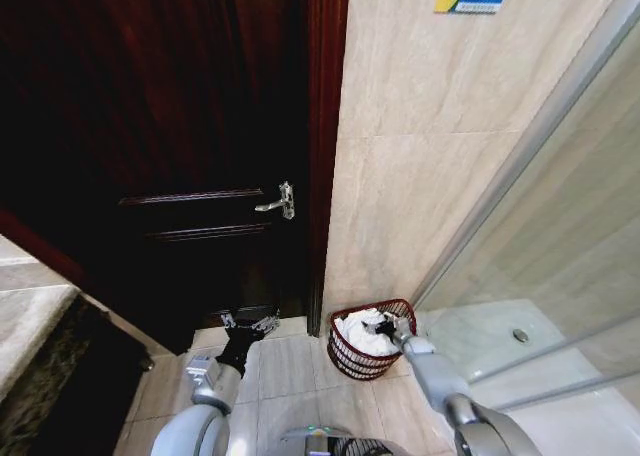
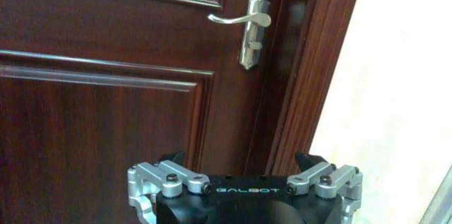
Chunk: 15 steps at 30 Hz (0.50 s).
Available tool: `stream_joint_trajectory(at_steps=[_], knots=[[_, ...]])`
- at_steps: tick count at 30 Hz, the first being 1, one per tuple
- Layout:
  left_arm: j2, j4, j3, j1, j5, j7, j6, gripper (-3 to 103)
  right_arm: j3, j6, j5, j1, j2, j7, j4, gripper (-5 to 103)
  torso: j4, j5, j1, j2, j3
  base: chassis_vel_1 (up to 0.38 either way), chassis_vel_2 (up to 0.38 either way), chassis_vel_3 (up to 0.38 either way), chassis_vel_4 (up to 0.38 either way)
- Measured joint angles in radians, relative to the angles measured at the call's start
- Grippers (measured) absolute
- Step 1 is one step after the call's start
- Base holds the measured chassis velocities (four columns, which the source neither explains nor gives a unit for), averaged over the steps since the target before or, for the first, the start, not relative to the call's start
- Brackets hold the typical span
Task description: Discard the used towel into the hamper.
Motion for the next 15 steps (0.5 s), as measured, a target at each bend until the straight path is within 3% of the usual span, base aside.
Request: stream_joint_trajectory(at_steps=[9, 15], knots=[[0.000, 0.000, 0.000, 0.000, 0.000, 0.000, 0.000, 100, -0.025, 0.011, -0.029, -0.041, -0.037, -0.037, 0.023, 100, -0.0002, 0.0001, 0.000, 0.001, 0.000, 0.000, 0.000, 0.000, 0.000], [0.000, 0.000, 0.000, 0.000, 0.000, 0.000, 0.000, 100, 0.019, 0.019, -0.143, 0.061, 0.030, 0.001, -0.151, 100, -0.0002, -0.0001, 0.001, 0.001, 0.001, 0.000, 0.000, 0.000, 0.000]])
